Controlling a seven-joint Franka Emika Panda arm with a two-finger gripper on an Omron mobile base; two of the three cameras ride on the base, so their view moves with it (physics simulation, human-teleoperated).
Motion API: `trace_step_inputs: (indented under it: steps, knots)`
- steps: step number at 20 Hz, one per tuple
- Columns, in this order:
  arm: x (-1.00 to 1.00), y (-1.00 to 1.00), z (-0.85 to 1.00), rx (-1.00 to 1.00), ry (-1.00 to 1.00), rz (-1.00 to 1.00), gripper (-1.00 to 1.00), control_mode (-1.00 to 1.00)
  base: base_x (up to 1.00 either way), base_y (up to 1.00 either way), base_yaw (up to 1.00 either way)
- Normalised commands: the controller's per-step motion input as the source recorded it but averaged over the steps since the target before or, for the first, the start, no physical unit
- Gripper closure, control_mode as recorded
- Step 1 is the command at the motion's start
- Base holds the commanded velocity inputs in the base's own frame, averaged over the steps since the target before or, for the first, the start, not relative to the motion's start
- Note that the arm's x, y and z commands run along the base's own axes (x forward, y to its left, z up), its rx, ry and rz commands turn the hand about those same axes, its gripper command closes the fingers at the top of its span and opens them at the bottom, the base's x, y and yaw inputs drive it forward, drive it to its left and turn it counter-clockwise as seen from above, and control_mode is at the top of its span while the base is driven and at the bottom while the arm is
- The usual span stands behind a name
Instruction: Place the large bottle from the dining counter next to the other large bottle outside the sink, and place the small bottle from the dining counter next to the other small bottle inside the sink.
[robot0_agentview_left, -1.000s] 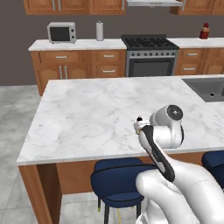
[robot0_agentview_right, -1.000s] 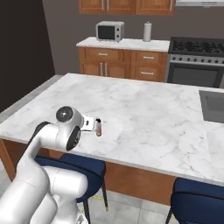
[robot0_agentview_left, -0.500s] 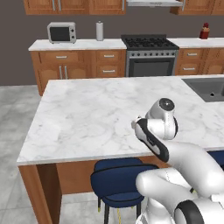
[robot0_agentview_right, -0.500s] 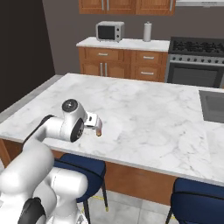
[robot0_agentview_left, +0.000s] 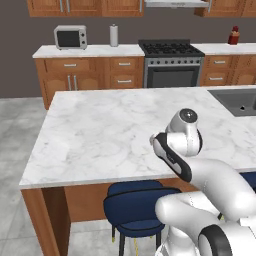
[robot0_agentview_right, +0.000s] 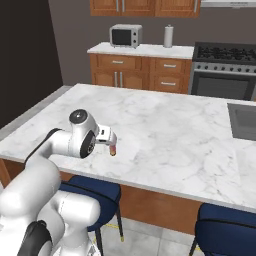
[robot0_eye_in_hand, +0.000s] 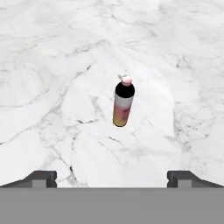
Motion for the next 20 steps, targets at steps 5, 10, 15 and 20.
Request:
trace_step_inputs:
  steps: [5,10,15,20]
  knots:
    - [0.0,0.0,-0.16,0.0,-0.1,0.0,-1.0,-1.0,0.0,0.0,0.0]
    - [0.01,0.0,-0.19,0.0,-0.08,0.0,-1.0,-1.0,0.0,0.0,0.0]
    - [0.14,-0.02,-0.03,0.0,0.0,0.0,-1.0,-1.0,0.0,0.0,0.0]
    - [0.2,-0.14,0.0,0.0,0.0,0.0,-1.0,-1.0,0.0,0.0,0.0]
